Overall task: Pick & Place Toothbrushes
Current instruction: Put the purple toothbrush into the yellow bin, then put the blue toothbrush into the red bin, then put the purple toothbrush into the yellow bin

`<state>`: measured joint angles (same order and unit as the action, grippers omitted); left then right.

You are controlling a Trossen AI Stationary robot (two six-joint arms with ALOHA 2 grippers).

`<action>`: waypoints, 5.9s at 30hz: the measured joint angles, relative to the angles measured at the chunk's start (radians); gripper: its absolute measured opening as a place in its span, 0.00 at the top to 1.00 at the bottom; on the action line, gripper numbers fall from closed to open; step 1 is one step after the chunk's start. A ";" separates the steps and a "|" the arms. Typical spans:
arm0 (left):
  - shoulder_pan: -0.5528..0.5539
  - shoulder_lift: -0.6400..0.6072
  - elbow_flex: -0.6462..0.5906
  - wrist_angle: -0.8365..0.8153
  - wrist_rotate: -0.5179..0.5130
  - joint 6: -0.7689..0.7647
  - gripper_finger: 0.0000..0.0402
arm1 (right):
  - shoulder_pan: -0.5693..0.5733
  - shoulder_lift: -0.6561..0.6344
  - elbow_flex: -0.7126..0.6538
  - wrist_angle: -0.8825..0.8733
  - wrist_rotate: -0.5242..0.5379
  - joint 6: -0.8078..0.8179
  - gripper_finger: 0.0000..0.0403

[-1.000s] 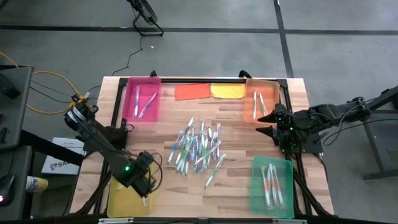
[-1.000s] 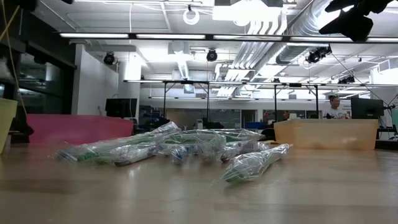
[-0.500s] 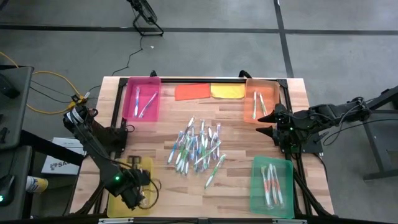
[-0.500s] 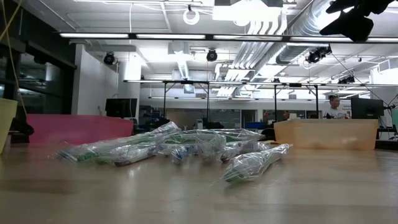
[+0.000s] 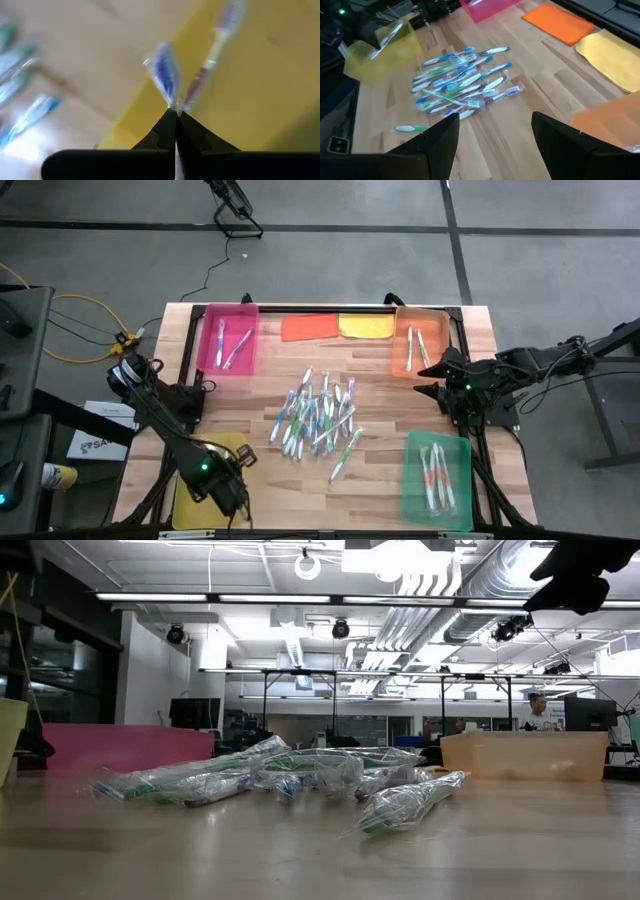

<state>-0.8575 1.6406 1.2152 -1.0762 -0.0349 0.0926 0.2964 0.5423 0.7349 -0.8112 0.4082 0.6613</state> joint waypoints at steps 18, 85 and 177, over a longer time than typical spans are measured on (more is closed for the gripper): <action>0.000 0.060 -0.001 0.015 0.143 0.322 1.00 | 0.000 0.000 0.000 -0.002 0.039 0.049 0.40; 0.615 0.049 -0.149 0.273 -0.080 -1.359 0.58 | 0.000 0.000 0.000 -0.002 0.028 -0.004 0.40; 1.552 -0.341 -0.349 0.065 -0.286 -0.512 0.60 | 0.000 0.000 0.000 -0.008 0.274 0.238 0.40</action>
<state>0.6941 1.2995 0.8661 -1.0113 -0.3214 -0.4196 0.2964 0.5423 0.7353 -0.8194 0.6821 0.8992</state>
